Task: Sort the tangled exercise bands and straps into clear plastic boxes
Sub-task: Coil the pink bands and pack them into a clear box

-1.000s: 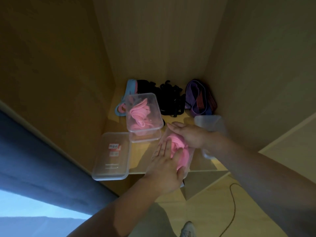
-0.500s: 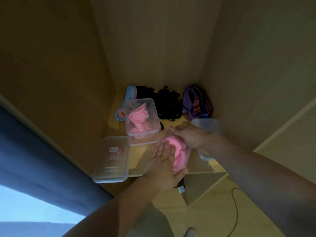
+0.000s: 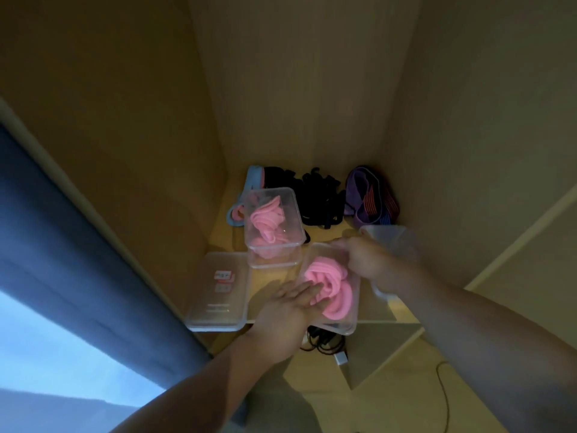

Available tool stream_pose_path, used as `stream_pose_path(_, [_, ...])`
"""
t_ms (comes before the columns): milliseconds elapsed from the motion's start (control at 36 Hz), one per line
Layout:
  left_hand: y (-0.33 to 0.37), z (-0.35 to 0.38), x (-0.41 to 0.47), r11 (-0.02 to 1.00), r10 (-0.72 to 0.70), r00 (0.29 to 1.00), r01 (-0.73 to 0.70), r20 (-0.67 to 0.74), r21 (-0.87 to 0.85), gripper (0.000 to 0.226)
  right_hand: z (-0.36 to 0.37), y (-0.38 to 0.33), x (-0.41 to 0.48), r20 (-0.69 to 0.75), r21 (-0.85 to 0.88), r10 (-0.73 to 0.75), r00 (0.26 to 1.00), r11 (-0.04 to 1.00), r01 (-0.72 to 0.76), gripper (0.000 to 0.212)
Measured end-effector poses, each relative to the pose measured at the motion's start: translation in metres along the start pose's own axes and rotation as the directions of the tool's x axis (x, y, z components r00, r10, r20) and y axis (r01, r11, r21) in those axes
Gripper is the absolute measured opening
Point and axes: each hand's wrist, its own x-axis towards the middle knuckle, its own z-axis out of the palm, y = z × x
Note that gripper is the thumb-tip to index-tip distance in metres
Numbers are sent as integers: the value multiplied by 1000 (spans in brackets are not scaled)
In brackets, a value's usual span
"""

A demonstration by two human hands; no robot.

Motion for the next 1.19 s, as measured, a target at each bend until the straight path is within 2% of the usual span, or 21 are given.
stream_pose_path(111, [1, 2, -6, 994, 106, 989, -101, -107, 52, 49, -4, -6, -5, -35, 85, -60, 998, 994, 63, 47])
stream_pose_path(194, [1, -2, -9, 989, 130, 980, -118, -148, 86, 45, -5, -9, -11, -77, 267, -25, 997, 963, 45, 50])
stream_pose_path(278, [-2, -9, -10, 991, 133, 976, -126, -173, 50, 57, -12, -16, -17, -91, 392, -15, 996, 919, 49, 49])
stream_pose_path(361, [-3, -21, -7, 991, 135, 967, -127, -214, 49, 66, -24, -24, -20, -140, 344, -34, 990, 936, 81, 38])
stream_pose_path(444, [-5, -33, -4, 989, 149, 951, -143, -273, 42, 73, -40, -37, -24, -229, 396, -34, 973, 910, 125, 28])
stream_pose_path(583, [-13, -55, -3, 986, 164, 903, -138, -397, 92, 64, -58, -56, -15, -368, 498, 161, 916, 866, 47, 33])
stream_pose_path(694, [-31, -71, 3, 989, 144, 867, -138, -476, 48, 66, -70, -77, 4, -422, 563, 251, 871, 826, 35, 24])
stream_pose_path(750, [-44, -79, 5, 994, 108, 861, -101, -497, 41, 67, -76, -92, 14, -416, 596, 264, 870, 802, 42, 21])
stream_pose_path(861, [-66, -94, 7, 1000, 4, 875, -9, -484, -9, 47, -79, -117, 43, -306, 707, 275, 911, 707, 24, 28])
stream_pose_path(1195, [-106, -71, 19, 986, -159, 848, 164, -505, -35, 66, -49, -137, 105, -131, 755, 124, 984, 656, 18, 33])
